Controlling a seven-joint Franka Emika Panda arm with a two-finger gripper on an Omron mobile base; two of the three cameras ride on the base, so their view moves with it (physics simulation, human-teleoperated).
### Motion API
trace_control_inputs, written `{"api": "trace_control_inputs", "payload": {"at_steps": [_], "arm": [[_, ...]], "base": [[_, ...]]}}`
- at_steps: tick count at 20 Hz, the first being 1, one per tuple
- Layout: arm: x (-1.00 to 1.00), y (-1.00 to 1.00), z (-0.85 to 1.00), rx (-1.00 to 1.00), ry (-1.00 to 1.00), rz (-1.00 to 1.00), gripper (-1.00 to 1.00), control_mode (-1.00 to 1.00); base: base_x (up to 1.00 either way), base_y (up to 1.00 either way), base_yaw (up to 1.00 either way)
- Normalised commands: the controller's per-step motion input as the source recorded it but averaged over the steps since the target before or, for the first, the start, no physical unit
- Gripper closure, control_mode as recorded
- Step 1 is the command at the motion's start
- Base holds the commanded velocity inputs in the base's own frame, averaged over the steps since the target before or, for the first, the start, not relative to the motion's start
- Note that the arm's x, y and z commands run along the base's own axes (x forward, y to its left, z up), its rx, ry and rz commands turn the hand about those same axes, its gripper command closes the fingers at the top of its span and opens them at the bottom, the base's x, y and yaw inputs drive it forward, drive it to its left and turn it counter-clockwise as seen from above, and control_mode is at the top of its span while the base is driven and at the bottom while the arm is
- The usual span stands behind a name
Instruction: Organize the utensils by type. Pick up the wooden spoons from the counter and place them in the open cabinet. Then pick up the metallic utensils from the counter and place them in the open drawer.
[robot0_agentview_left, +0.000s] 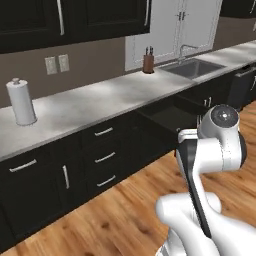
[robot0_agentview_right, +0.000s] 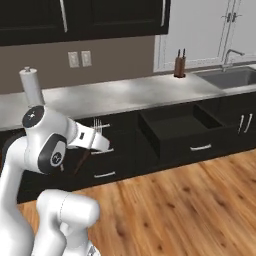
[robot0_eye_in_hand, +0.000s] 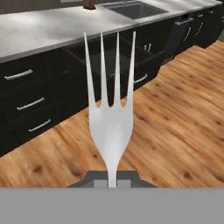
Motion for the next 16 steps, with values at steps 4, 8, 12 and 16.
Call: {"api": "trace_control_inputs", "payload": {"at_steps": [4, 8, 12, 16], "arm": [[0.0, 0.0, 0.0, 0.0, 0.0, 0.0, 1.0, 1.0], [0.0, 0.0, 0.0, 0.0, 0.0, 0.0, 1.0, 1.0], [0.0, 0.0, 0.0, 0.0, 0.0, 0.0, 1.0, 1.0], [0.0, 0.0, 0.0, 0.0, 0.0, 0.0, 1.0, 1.0]], "base": [[0.4, 0.52, -0.41], [0.33, 0.51, -0.44], [0.31, 0.52, -0.45], [0.21, 0.52, -0.48]]}}
